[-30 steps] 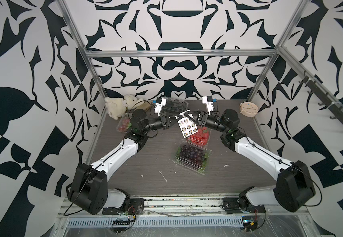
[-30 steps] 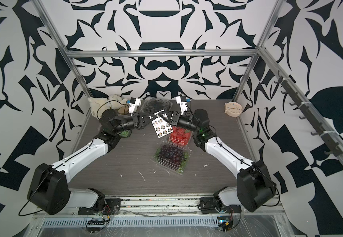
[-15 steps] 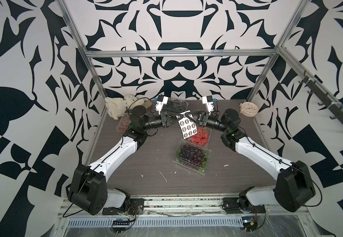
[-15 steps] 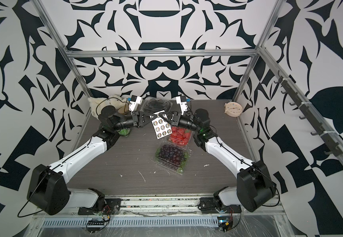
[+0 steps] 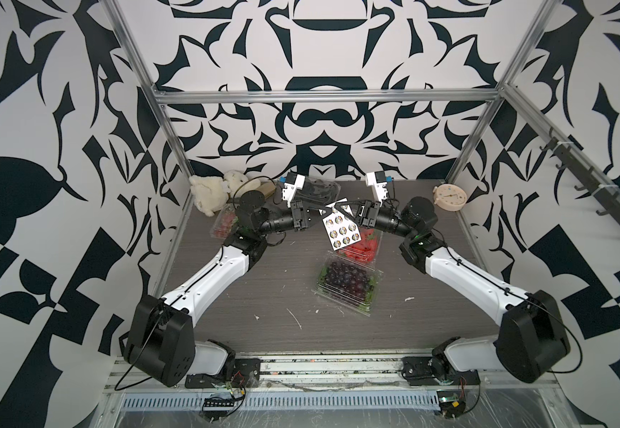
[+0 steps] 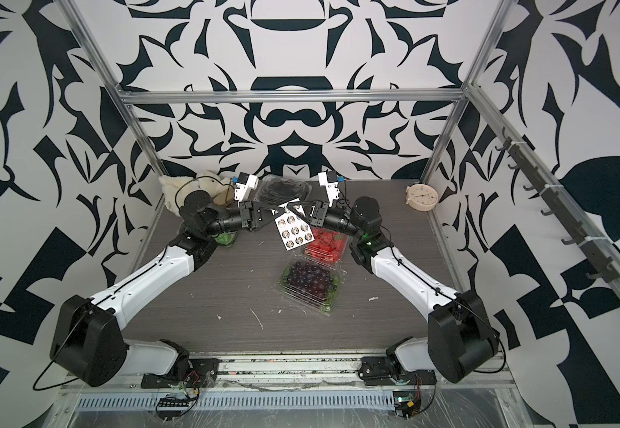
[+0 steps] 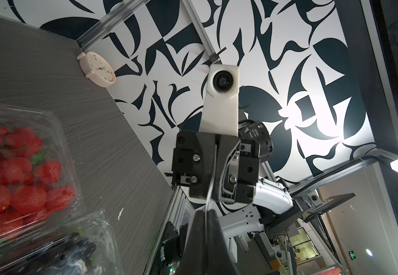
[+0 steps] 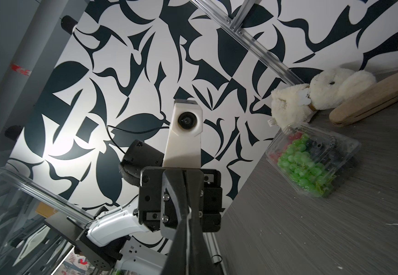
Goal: Label fruit boxes
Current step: Pick up the label sticker from the center of the board, then adjust the label sticker.
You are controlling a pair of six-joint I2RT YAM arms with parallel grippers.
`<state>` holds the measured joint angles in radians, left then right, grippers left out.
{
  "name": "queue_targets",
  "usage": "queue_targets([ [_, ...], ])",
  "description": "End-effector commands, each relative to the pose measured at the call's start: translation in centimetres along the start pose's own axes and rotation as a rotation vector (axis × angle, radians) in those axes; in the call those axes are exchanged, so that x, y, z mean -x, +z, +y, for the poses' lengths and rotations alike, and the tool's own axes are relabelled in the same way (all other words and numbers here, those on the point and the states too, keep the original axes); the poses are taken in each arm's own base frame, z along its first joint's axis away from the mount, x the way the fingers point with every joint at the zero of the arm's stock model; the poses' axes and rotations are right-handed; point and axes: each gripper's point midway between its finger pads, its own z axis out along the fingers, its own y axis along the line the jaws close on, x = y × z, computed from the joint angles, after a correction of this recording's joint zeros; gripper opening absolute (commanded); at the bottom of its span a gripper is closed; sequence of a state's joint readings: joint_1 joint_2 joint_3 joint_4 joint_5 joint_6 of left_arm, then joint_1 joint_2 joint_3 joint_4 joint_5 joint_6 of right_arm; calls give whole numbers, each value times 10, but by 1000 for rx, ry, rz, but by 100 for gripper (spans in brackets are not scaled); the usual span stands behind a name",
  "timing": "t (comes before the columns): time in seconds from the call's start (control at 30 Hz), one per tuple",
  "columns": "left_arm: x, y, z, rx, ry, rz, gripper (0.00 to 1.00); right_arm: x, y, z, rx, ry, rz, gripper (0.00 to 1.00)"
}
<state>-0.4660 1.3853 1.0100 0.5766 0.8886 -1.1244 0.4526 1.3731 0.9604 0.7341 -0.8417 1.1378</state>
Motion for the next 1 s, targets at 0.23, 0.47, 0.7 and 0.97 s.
queue_targets([
  [0.23, 9, -4, -15, -9, 46, -57, 50, 16, -11, 22, 32, -76, -96, 0],
  [0.47, 18, -6, -13, -58, 15, -204, 50, 25, -27, 17, -1, -72, -240, 0],
  [0.7, 15, 16, -16, -139, -7, -215, 47, 31, -38, 13, 7, -50, -339, 0],
  [0.97, 12, 24, -7, -160, -32, -213, 37, 33, -45, 10, 4, -44, -386, 0],
])
